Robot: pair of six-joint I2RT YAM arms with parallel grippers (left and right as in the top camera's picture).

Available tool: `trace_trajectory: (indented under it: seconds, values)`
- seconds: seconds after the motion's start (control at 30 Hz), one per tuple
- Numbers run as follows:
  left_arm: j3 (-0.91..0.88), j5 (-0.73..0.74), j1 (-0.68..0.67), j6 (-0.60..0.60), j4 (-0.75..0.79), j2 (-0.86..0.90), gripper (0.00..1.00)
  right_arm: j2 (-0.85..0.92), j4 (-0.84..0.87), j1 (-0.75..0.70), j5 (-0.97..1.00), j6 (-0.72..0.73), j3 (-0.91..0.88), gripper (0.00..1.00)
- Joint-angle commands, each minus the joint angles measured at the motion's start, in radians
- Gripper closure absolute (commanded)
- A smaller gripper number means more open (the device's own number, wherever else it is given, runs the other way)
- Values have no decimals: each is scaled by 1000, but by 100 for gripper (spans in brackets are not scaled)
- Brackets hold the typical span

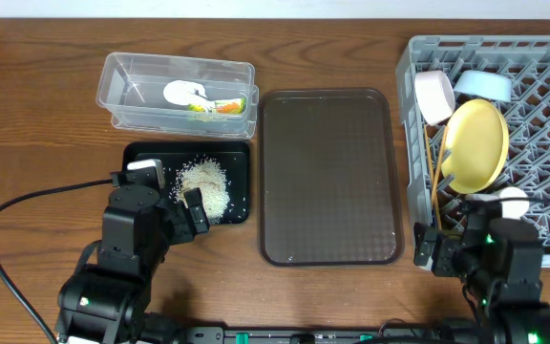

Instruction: Sort waste into correct bins and load items into the dishwasher rack

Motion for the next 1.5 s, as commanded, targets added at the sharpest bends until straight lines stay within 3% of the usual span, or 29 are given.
trace_trajectory:
  seconds: [0.0,0.33,0.6,0.8,1.47]
  values:
    - [-7,-14,-4,-12,3,0,4,-104,55,11,2,-73,-23,1]
    - [-7,-14,-4,-12,3,0,4,-504,414,8,0,-109,-324,1]
    - [-7,-14,-4,-12,3,0,4,-500,1000,12,5,-177,-663,1]
    - [-7,-14,-4,-12,2,0,4,-497,859,11,-3,-176,-655,1]
    - [-7,-14,-4,-12,3,0,4,-492,861,11,-1,-176,-655,1]
